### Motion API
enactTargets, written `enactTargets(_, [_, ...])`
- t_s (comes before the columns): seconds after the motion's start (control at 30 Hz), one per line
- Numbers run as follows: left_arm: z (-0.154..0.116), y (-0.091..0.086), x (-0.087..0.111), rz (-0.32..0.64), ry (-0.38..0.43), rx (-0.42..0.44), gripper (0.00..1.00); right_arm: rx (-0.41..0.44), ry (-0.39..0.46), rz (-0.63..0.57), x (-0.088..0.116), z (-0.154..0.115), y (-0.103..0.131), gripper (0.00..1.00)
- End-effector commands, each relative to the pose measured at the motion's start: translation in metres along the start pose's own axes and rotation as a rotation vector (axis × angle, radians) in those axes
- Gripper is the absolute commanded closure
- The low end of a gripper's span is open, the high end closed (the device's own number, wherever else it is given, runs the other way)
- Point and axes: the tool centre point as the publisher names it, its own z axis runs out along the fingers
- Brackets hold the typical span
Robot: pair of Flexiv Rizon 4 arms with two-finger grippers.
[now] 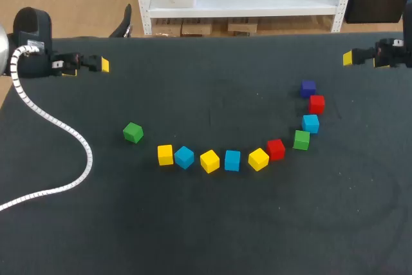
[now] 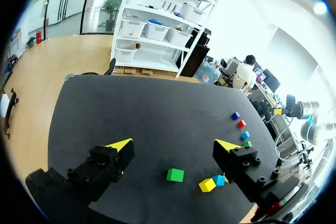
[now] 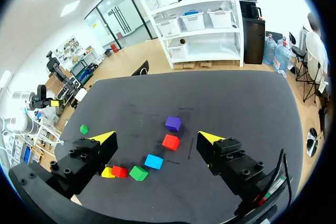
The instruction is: Place the blue cubes, place green cubes on the blue cubes, place the yellow cubes on the green cubes, then place the red cubes on the yellow cubes, and place purple cube on the red cubes.
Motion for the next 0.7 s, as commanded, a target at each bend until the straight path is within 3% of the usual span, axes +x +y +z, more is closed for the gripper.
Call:
enactTargets(0.03, [0.0,0.0,0.0,0.0,-0.001,0.001,0.0,0.003,-0.001,0.0,0.0,0.0,0.001,0.0])
enactTargets(0.43, [0.0,0.0,0.0,0.0,-0.001,0.001,0.0,0.003,-0.001,0.0,0.0,0.0,0.001,0.0])
enactTargets(0.5, [0.0,0.0,0.0,0.0,-0.001,0.001,0.0,-0.009,0.065,-0.157,-0.005,-0.002,-0.001,0.0])
enactTargets(0.57, [0.0,0.0,0.0,0.0,-0.001,0.001,0.0,-0.116,0.119,-0.271,-0.01,-0.006,-0.003,0.0])
enactTargets(0.6, [0.0,0.0,0.0,0.0,-0.001,0.001,0.0,-0.135,0.156,-0.38,-0.013,-0.01,-0.003,0.0])
enactTargets(0.7, [0.0,0.0,0.0,0.0,-0.001,0.001,0.0,-0.206,0.209,-0.532,-0.017,-0.016,-0.004,0.0])
